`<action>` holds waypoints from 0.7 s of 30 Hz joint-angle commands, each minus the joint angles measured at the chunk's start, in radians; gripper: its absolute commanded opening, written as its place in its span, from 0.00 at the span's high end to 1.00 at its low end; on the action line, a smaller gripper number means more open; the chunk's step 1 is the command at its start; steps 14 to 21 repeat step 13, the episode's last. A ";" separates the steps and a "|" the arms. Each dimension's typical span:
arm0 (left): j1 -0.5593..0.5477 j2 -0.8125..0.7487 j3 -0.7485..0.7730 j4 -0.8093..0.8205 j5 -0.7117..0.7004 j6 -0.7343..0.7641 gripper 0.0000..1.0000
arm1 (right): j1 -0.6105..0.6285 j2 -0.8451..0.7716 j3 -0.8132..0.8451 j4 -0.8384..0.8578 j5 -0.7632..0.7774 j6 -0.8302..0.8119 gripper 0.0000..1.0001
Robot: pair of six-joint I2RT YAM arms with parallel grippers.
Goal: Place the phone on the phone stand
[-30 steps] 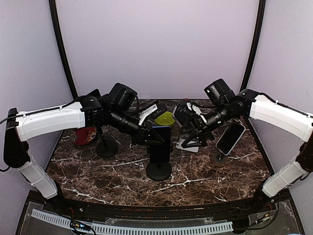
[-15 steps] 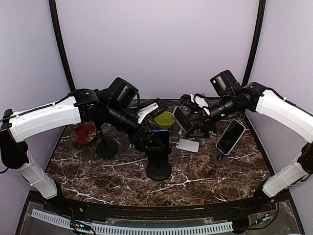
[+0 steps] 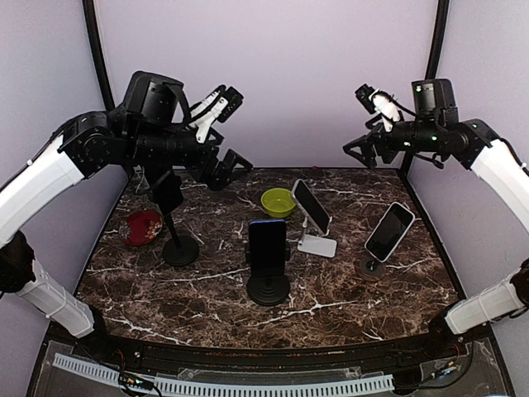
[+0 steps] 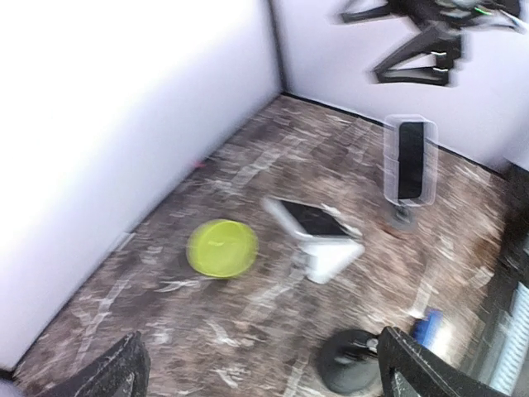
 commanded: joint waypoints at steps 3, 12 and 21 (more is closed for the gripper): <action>-0.004 -0.167 -0.252 0.368 -0.553 -0.010 0.01 | -0.007 -0.108 -0.109 0.329 0.507 0.253 0.00; -0.002 -0.296 -0.533 0.684 -0.731 -0.015 0.01 | -0.104 -0.169 -0.168 0.327 0.414 0.311 0.00; -0.002 -0.293 -0.534 0.675 -0.729 -0.019 0.01 | -0.110 -0.169 -0.168 0.326 0.405 0.320 0.00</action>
